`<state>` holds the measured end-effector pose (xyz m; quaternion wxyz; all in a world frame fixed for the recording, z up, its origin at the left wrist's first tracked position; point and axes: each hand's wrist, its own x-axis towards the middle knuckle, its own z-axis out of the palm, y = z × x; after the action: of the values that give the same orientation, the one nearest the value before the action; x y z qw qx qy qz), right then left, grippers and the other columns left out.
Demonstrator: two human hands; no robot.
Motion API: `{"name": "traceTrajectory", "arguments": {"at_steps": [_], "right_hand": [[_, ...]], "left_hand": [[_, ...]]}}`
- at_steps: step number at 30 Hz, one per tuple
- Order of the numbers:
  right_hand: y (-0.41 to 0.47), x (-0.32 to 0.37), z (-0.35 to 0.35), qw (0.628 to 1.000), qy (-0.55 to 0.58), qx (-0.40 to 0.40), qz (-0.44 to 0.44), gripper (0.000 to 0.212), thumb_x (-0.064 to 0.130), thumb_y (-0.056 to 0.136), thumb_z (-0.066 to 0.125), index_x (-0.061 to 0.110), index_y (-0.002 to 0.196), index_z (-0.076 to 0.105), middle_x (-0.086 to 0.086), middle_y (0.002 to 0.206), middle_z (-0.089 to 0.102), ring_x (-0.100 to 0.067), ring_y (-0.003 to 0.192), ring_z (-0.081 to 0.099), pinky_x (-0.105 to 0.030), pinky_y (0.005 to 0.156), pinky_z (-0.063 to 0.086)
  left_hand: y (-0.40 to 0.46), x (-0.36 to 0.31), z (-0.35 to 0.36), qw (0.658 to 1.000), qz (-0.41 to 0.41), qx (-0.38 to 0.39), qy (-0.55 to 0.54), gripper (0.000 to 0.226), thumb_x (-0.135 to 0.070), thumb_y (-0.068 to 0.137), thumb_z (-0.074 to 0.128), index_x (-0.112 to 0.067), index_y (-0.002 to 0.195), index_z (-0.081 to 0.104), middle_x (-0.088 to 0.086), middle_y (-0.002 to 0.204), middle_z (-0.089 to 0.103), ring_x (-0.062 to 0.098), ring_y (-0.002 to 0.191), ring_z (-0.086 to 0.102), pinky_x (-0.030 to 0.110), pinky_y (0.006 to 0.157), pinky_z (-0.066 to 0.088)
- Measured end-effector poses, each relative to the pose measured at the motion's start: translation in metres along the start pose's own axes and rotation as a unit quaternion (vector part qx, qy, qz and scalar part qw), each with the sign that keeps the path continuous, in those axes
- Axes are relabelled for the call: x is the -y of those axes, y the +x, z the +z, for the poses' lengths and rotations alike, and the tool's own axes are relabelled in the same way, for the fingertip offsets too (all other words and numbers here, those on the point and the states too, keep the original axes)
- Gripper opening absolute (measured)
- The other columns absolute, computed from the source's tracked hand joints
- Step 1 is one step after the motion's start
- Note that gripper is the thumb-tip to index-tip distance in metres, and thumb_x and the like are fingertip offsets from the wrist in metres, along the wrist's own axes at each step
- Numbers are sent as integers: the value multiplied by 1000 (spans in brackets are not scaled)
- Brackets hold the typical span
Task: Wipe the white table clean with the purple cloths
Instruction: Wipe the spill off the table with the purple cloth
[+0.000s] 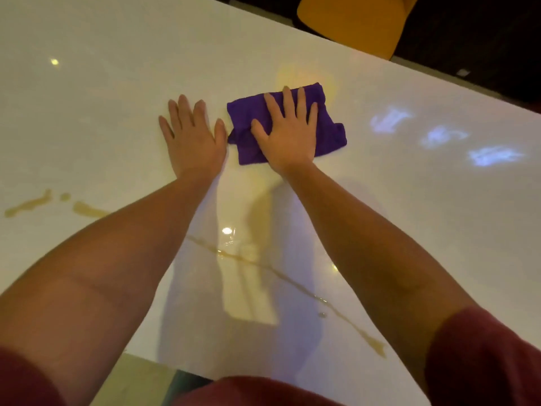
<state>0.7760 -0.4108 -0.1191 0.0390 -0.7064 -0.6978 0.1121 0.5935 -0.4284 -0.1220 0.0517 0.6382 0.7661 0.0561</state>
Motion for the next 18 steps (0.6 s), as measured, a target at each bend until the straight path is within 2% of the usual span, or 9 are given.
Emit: {"name": "traceTrajectory", "arguments": {"at_steps": [5,9,13,18], "right_hand": [[-109,-15,3,1000,17,-23,5,70,64,103,32,28,163,35,-8,174,23,-34,163,10,-58,131,5],[-198,-46,11,999,2,-19,39,68,67,104,30,34,164,30,-3,175,20,-29,164,5,-56,131,4],[-186,-41,11,997,-14,-24,78,68,65,101,36,33,161,36,-4,174,25,-32,163,10,-57,131,5],[-106,-25,2,994,-9,-28,107,72,65,98,34,30,161,38,-7,174,23,-35,163,10,-59,130,5]], "left_hand": [[-3,-5,-4,1000,1,0,0,59,-39,103,30,-11,155,32,20,167,23,39,156,14,57,126,11],[-2,-3,-3,1000,-1,8,15,60,-40,103,28,-11,157,30,20,167,20,39,156,13,58,126,10],[-1,-2,-2,1000,3,9,7,62,-40,102,29,-11,157,31,20,167,21,39,156,13,59,126,10],[2,-1,-2,1000,1,21,17,63,-41,103,28,-11,158,29,21,168,19,39,157,12,59,126,9]]}}
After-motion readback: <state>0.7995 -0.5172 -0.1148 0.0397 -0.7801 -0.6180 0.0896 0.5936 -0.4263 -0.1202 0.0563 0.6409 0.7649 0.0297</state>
